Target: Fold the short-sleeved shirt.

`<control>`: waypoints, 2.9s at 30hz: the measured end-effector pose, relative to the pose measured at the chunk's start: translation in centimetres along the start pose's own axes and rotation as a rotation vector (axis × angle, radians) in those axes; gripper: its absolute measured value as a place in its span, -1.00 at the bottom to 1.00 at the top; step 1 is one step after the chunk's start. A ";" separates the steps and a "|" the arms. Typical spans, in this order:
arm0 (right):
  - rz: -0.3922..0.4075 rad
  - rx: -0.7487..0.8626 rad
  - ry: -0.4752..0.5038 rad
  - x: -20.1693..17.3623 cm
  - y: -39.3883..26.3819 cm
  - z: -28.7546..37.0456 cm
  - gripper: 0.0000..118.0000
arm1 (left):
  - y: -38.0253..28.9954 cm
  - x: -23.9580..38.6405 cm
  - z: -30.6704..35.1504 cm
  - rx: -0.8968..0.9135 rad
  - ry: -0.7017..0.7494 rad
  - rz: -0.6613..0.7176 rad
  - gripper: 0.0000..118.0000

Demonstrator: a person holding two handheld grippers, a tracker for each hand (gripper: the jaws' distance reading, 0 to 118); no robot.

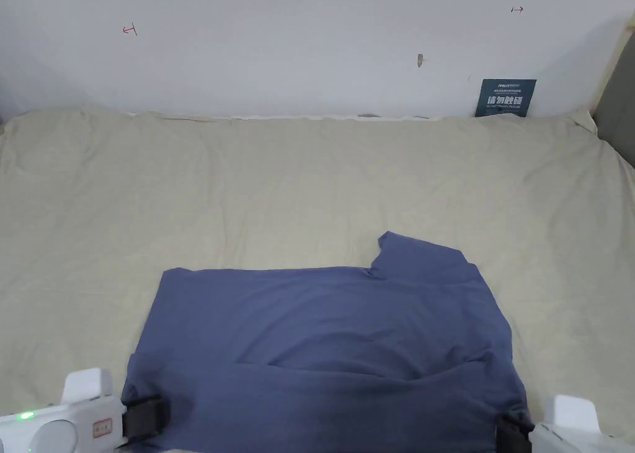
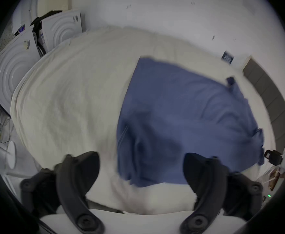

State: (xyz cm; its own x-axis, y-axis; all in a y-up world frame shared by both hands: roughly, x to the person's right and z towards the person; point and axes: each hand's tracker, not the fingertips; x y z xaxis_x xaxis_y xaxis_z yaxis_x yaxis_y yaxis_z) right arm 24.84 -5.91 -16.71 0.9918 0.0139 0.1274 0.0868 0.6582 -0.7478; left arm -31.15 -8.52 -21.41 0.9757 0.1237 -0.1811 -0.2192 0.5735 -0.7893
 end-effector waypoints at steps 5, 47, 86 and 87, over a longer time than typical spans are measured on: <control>0.010 0.225 0.048 -1.3 4.4 5.1 0.71 | 2.4 3.5 5.1 0.305 -0.087 -0.025 0.86; 0.158 0.553 0.004 -9.3 18.3 -0.1 -0.96 | 24.3 5.9 -11.4 0.085 -0.025 -0.116 0.14; 0.128 -0.045 -0.014 -4.5 22.1 -20.0 -0.89 | 22.0 7.0 -8.1 0.134 -0.068 -0.175 -0.93; 0.126 -0.018 -0.007 -4.6 22.1 -18.4 -0.89 | 21.7 6.9 -7.8 0.141 -0.063 -0.170 -0.93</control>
State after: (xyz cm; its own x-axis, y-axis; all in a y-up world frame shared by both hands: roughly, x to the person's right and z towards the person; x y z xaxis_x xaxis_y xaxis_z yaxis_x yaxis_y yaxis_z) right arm 23.93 -5.23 -45.82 0.9942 0.1013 0.0360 -0.0371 0.6374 -0.7696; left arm -29.21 -1.57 -44.34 0.9979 0.0632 -0.0119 -0.0527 0.6973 -0.7148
